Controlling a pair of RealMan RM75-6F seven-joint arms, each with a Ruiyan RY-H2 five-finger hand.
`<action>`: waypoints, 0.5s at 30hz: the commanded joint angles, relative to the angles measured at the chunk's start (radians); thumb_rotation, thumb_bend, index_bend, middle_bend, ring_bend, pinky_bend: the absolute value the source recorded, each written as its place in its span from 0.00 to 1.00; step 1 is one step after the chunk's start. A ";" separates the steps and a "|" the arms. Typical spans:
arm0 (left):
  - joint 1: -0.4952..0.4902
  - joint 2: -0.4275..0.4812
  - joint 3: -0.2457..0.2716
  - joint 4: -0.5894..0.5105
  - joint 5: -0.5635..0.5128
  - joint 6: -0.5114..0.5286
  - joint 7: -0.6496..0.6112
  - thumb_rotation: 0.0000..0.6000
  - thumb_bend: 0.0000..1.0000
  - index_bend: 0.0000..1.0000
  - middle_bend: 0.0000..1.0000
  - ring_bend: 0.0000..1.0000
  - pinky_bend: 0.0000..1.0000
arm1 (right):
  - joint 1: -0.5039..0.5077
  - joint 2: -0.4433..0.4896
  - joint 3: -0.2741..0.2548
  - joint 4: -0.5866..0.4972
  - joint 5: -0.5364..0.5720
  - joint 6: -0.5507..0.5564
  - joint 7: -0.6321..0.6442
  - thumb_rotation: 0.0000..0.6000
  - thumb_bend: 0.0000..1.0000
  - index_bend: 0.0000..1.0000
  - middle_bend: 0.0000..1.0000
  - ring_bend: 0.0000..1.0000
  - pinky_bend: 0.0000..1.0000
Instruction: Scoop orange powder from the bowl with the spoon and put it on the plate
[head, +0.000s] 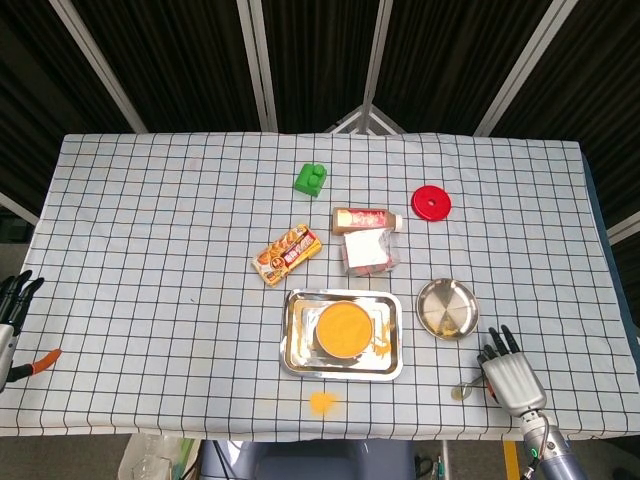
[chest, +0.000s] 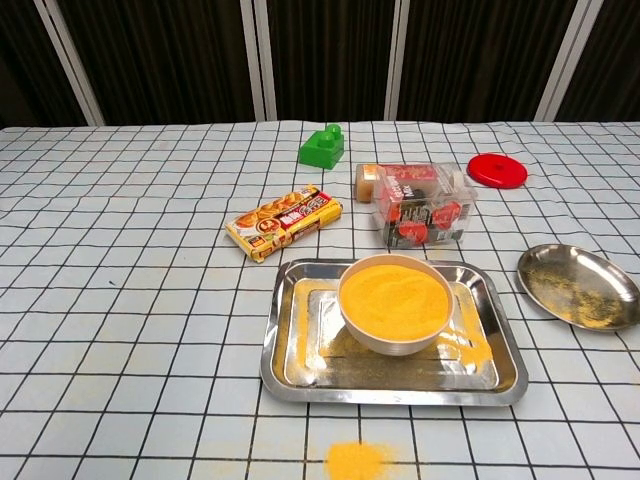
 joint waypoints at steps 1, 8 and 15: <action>0.000 0.000 0.000 0.000 0.000 0.000 0.000 1.00 0.00 0.00 0.00 0.00 0.00 | -0.001 0.000 0.002 0.000 0.005 -0.002 -0.001 1.00 0.48 0.51 0.44 0.09 0.00; 0.000 0.000 -0.001 -0.001 -0.001 -0.001 0.000 1.00 0.00 0.00 0.00 0.00 0.00 | -0.002 0.000 0.004 -0.004 0.009 -0.004 -0.009 1.00 0.50 0.57 0.49 0.13 0.00; 0.000 0.001 -0.001 -0.001 -0.001 0.000 -0.002 1.00 0.00 0.00 0.00 0.00 0.00 | -0.004 -0.001 0.004 -0.003 0.005 -0.003 -0.008 1.00 0.55 0.62 0.53 0.17 0.00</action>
